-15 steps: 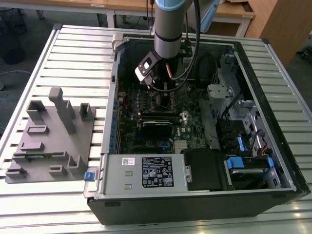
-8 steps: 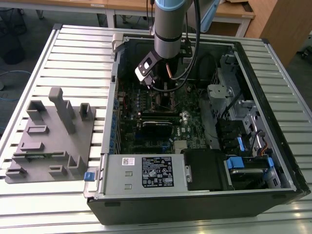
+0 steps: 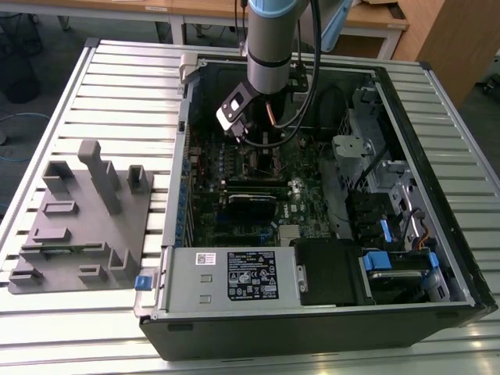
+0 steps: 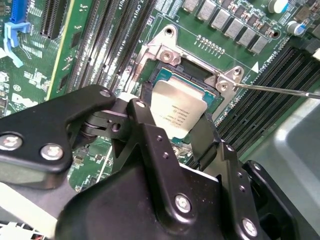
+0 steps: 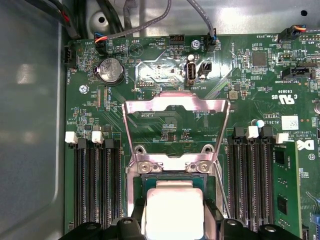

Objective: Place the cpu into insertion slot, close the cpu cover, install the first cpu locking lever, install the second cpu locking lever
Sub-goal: 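Place the cpu into insertion slot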

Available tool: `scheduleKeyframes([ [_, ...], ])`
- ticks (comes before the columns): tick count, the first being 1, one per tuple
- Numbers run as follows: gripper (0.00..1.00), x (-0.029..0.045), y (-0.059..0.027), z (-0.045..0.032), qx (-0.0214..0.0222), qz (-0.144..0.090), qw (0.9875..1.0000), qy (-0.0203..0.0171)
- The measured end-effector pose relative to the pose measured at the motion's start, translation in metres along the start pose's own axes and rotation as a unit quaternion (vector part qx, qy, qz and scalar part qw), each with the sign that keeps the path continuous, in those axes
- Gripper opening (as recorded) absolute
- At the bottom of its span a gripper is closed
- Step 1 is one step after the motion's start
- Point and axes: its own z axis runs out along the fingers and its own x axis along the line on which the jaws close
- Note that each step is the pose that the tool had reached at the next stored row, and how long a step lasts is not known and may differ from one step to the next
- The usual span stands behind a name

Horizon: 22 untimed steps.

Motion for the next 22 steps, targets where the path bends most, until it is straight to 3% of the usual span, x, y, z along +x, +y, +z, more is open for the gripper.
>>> scheduleKeyframes([
  [2,0.55,0.0000,0.0000,0.0000,-0.0001,0.000,1.0000,-0.0001],
  [3,0.62,0.0000,0.0000,0.0000,-0.0001,0.000,1.0000,-0.0002],
  [10,0.62,-0.0001,0.0000,-0.0007,0.0000,0.000,1.0000,-0.0003],
  [18,0.62,0.0002,0.0006,-0.0132,0.0000,0.000,1.0000,-0.0003],
  [22,0.62,0.0003,0.0007,-0.0137,0.0000,0.000,1.0000,-0.0003],
])
